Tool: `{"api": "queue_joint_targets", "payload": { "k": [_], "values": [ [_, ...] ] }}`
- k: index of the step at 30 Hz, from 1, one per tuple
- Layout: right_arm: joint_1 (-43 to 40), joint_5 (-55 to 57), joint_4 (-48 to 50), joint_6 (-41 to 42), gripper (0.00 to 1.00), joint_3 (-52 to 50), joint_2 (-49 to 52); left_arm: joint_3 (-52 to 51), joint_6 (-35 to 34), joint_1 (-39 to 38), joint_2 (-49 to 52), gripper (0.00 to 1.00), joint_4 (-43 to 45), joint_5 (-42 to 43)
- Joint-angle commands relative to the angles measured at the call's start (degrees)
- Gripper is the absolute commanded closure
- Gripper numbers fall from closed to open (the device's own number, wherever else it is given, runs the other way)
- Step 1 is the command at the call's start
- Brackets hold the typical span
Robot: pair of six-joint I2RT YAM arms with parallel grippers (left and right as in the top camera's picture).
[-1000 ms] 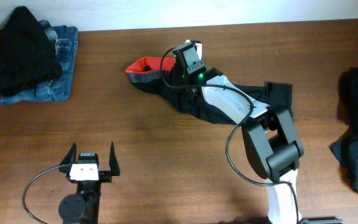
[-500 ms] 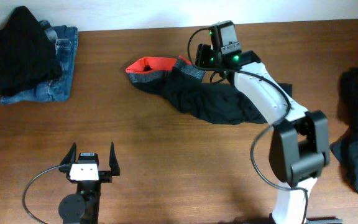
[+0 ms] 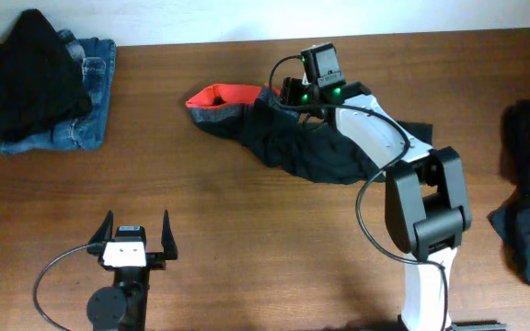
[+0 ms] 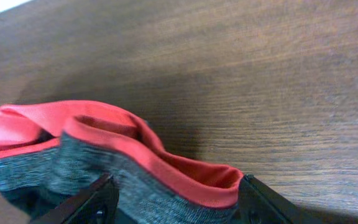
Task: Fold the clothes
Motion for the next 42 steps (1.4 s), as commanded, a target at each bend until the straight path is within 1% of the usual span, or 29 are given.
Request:
{"api": "queue_joint_targets", "payload": {
  "k": [1,7,8,9,10,14,16,17,21,28,33,37,42],
  "values": [
    [0.3,-0.5,0.5,1.8,0.33,-0.1,1.9,-0.1,0.7,0.3,-0.3,0.01,-0.3,0.6],
    [0.3,-0.8,0.4,1.8,0.33,-0.1,2.0,-0.1,0.7,0.3,-0.3,0.01,-0.3,0.6],
    [0.3,-0.9,0.4,1.8,0.36,-0.1,2.1,-0.1,0.7,0.3,-0.3,0.01,-0.3,0.6],
    [0.3,-1.0,0.4,1.8,0.40,-0.1,2.1,-0.1,0.7,0.3,-0.3,0.01,-0.3,0.6],
    [0.4,-1.2,0.4,1.8,0.47,-0.1,2.1,-0.1,0.7,0.3,-0.3,0.01,-0.3,0.6],
    [0.4,-1.8,0.5,1.8,0.81,-0.1,2.1,-0.1,0.7,0.3,-0.3,0.01,-0.3,0.6],
    [0.4,-2.1,0.7,1.8,0.94,-0.1,2.1,-0.1,0.7,0.3,-0.3,0.01,-0.3,0.6],
    [0.4,-2.5,0.9,1.8,0.96,0.0,2.1,-0.1,0.7,0.3,-0.3,0.01,-0.3,0.6],
    [0.4,-5.8,2.2,1.7,0.96,0.0,1.4,-0.1,0.7,0.3,-0.3,0.01,-0.3,0.6],
    [2.2,-8.3,2.0,-1.3,0.96,0.0,-3.9,-0.1,0.7,0.3,-0.3,0.01,-0.3,0.6],
    [6.4,-11.2,3.1,-0.8,0.96,0.0,-5.1,-0.1,0.7,0.3,-0.3,0.01,-0.3,0.6],
    [9.9,-11.2,3.7,1.4,0.96,0.0,-5.1,-0.1,0.7,0.3,-0.3,0.01,-0.3,0.6],
    [15.5,-11.1,6.2,1.6,0.96,0.0,-5.1,-0.1,0.7,0.3,-0.3,0.01,-0.3,0.6]
  ]
}}
